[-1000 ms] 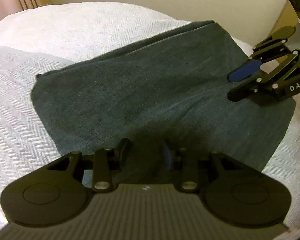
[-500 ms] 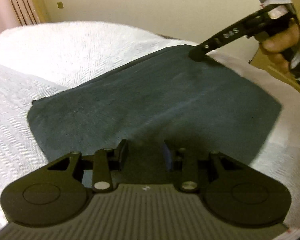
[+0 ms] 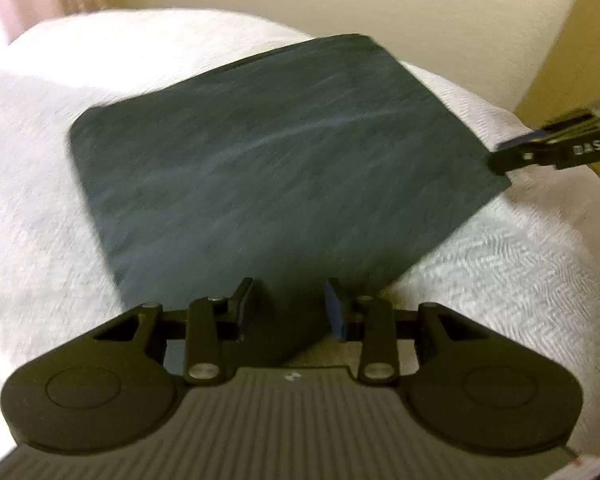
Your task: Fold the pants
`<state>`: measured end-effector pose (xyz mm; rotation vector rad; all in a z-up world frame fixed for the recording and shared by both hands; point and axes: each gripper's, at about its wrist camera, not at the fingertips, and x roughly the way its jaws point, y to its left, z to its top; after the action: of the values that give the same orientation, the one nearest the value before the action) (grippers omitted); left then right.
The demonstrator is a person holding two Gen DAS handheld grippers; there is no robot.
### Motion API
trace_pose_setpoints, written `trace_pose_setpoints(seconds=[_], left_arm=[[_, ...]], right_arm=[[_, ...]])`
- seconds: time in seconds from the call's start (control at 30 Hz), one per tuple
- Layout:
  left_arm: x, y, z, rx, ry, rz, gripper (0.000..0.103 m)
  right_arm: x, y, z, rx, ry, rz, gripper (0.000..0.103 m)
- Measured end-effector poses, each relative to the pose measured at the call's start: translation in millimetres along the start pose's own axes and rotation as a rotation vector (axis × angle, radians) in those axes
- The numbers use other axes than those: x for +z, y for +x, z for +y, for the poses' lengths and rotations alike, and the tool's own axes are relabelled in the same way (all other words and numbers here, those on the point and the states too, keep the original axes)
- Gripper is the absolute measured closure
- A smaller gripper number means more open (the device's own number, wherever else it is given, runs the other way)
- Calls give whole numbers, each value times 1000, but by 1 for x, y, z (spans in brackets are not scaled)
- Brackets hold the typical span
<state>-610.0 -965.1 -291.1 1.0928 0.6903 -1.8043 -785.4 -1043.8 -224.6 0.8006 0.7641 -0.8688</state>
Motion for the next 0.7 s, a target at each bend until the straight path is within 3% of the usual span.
trace_pose_setpoints(seconds=[0.1, 0.17, 0.2, 0.33, 0.5, 0.7], left_arm=[[-19, -26, 4, 47, -56, 15, 70], [-29, -49, 3, 77, -113, 14, 68], [-32, -58, 4, 91, -152, 14, 64], [-39, -102, 5, 125, -288, 12, 43], [-46, -139, 0, 145, -380, -15, 17], [-64, -187, -15, 167, -432, -98, 1]], right_arm=[[-7, -23, 9, -8, 0, -12, 68], [-11, -34, 21, -12, -5, -19, 37], [-13, -39, 27, -11, -8, -18, 34], [-13, -51, 53, -3, 10, 15, 32], [-14, -83, 76, -47, 57, -5, 31], [-27, -133, 115, -105, 65, -47, 28]])
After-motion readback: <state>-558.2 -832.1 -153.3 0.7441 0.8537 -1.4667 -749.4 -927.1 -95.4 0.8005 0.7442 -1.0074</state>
